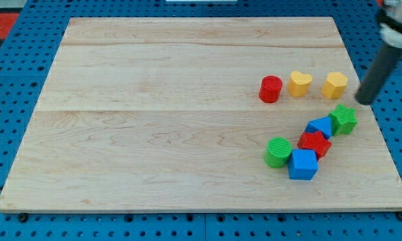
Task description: Move the blue triangle to the left side of the green circle
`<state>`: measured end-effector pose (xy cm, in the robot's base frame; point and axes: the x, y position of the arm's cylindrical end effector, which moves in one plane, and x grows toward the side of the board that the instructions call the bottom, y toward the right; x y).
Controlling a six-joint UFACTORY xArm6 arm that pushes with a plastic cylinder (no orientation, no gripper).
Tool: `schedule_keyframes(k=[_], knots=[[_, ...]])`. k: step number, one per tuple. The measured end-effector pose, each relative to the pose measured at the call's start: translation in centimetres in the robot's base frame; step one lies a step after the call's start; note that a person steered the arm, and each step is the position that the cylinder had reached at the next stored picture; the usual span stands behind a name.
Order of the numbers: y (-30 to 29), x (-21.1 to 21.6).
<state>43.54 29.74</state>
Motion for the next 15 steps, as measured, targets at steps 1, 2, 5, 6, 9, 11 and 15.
schedule_keyframes(k=[1,2,5,6,9,11,15], knots=[[-0.5,5.2],[-9.3,6.3],[-13.7,0.4],[-17.0,-1.0],[-20.4,4.5],[-21.4,6.4],[-23.3,12.9]])
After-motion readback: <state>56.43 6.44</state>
